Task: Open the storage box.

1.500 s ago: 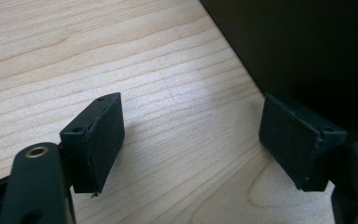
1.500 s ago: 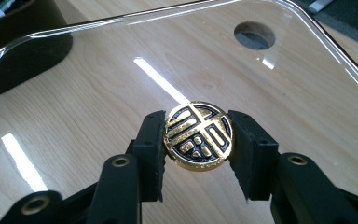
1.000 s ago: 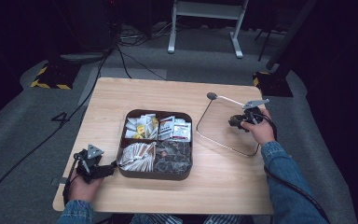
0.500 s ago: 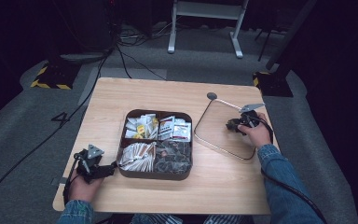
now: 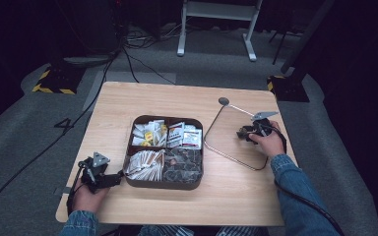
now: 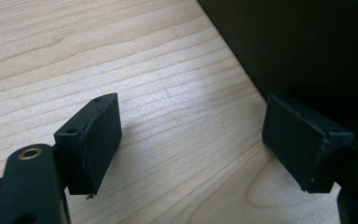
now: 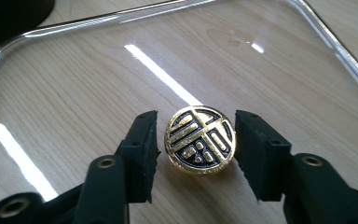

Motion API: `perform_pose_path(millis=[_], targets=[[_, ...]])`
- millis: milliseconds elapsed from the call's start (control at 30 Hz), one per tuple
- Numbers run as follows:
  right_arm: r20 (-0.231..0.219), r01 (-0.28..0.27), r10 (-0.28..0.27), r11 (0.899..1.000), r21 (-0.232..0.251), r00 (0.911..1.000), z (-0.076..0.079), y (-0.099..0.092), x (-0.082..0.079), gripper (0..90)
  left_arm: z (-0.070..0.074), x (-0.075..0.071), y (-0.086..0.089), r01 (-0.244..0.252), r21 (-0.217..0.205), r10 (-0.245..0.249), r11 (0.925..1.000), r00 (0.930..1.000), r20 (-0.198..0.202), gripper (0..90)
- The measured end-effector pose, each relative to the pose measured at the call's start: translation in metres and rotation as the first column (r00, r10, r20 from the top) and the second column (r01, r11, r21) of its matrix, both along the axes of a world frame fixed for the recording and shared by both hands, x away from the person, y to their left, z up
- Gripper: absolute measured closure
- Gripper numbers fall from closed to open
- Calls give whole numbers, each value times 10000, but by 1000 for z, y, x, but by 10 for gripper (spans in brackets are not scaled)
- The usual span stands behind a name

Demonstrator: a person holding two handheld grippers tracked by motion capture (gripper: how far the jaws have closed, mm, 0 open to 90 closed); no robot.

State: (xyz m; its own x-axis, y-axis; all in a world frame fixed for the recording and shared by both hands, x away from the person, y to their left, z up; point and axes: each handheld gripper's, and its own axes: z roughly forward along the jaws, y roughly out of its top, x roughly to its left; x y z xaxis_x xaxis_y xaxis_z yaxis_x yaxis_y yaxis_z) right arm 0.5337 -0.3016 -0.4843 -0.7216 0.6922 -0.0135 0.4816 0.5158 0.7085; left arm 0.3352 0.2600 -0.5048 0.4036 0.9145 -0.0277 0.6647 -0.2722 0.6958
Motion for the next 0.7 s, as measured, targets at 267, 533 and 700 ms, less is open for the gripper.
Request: perform_pose_path(millis=[267, 533, 700], targets=[[1102, 935, -1115, 9833, 1564, 9876, 8, -7, -31, 417, 0, 1, 1, 137, -25, -138, 9999, 9999, -22, 188], [895, 194, -361, 9833, 1808, 9953, 4, 5, -71, 392, 0, 1, 1, 143, -24, -143, 9999, 9999, -24, 187], [781, -34, -141, 9755, 2200, 9968, 13, 7, -81, 367, 0, 1, 1, 133, 0, -133, 9999, 9999, -19, 187]])
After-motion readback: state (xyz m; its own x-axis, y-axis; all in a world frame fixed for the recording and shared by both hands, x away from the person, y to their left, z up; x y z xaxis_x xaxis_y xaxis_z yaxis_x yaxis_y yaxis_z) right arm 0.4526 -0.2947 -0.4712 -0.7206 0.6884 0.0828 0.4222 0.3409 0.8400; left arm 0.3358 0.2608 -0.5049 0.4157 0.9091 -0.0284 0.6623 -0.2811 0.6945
